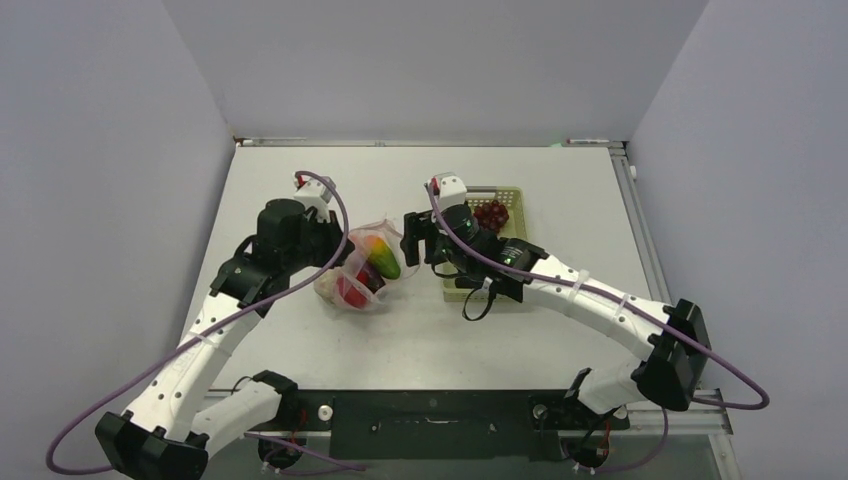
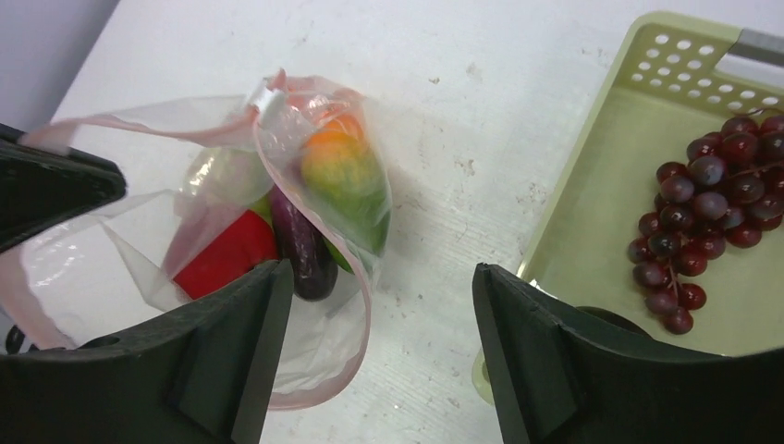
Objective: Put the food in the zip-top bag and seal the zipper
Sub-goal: Adjust the zipper food storage bag at the center of the board, then pick up the fake fruit from the bin.
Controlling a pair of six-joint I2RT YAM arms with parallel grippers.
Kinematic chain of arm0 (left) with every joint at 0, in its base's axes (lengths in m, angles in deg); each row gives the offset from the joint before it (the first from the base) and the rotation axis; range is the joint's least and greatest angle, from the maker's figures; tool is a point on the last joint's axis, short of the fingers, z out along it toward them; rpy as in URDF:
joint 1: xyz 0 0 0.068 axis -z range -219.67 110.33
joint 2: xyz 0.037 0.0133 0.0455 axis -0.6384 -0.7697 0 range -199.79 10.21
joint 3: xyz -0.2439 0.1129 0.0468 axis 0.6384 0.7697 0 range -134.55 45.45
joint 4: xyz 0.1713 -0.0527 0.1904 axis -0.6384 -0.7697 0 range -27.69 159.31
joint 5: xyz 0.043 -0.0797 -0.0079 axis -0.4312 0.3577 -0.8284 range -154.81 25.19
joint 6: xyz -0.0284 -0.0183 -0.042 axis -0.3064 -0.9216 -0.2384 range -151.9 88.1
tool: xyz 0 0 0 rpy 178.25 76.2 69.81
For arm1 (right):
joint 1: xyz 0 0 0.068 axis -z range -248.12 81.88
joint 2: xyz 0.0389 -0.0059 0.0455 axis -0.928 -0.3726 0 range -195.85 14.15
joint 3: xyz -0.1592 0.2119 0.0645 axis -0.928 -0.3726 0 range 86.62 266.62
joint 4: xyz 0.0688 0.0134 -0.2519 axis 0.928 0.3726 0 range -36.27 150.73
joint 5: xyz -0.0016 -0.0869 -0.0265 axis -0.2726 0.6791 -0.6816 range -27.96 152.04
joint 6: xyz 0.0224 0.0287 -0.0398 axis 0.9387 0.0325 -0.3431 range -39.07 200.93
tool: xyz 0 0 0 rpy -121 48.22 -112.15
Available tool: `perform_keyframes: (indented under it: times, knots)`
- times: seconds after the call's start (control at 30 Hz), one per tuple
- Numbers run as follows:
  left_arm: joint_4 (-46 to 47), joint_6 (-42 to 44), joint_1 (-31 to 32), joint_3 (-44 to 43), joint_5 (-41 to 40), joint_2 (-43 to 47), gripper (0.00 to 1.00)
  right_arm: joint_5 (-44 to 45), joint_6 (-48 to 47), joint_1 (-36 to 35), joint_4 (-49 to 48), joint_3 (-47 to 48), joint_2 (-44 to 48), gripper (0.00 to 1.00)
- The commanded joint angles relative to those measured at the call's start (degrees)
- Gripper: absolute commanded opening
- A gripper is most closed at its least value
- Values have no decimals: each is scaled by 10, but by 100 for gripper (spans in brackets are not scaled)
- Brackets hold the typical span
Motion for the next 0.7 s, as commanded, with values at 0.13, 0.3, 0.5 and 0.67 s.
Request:
perform_keyframes:
  times: [0.13,0.3,0.5,0.67]
  knots:
    - [27,10,3,14,4,25,0,63,-39,14,40,49,66,79]
    - [28,10,3,21,11,36,0,87,-55,52,65,51,74,85]
    - [25,10,3,29,11,47,0,92,-56,115,73,38,59,95]
    - [24,10,3,37,10,56,0,84,-44,156,61,23,22,100]
